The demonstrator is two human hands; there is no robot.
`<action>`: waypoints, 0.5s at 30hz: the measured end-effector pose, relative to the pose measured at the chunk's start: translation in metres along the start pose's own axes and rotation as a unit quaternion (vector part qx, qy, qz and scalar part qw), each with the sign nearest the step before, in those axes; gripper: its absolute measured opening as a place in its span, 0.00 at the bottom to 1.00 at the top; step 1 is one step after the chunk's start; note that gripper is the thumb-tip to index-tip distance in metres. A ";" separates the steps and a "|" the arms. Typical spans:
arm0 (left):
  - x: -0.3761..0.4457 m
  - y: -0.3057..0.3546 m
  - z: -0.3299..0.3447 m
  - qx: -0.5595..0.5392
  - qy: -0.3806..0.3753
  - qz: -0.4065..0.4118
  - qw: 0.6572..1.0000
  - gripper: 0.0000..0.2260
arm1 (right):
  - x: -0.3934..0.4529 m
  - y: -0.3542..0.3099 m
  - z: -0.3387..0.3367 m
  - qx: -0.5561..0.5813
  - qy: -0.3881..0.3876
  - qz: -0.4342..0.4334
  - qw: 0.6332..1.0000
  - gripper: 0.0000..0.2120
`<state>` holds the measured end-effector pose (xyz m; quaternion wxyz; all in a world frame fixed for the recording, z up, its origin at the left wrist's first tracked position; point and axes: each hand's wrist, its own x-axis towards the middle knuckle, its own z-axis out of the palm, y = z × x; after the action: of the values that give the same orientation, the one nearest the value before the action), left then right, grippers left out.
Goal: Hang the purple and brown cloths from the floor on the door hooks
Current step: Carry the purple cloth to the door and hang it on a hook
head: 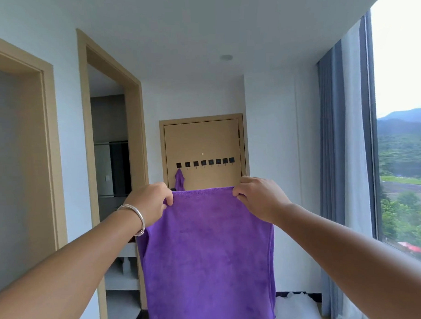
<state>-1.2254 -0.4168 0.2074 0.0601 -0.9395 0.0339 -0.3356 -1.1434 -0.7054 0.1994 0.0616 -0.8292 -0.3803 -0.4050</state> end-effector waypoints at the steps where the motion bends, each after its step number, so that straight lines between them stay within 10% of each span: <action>1: -0.001 -0.001 0.000 -0.007 0.001 0.003 1.000 0.11 | 0.002 -0.001 0.002 0.005 0.001 -0.002 1.000 0.12; 15: -0.019 -0.066 0.077 -0.051 -0.051 0.072 0.995 0.16 | 0.014 -0.029 0.104 0.067 -0.065 -0.036 0.995 0.21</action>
<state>-1.1898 -0.3421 0.1458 0.0380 -0.9522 0.1155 -0.2802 -1.0925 -0.6346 0.1344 0.0776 -0.8334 -0.4399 -0.3254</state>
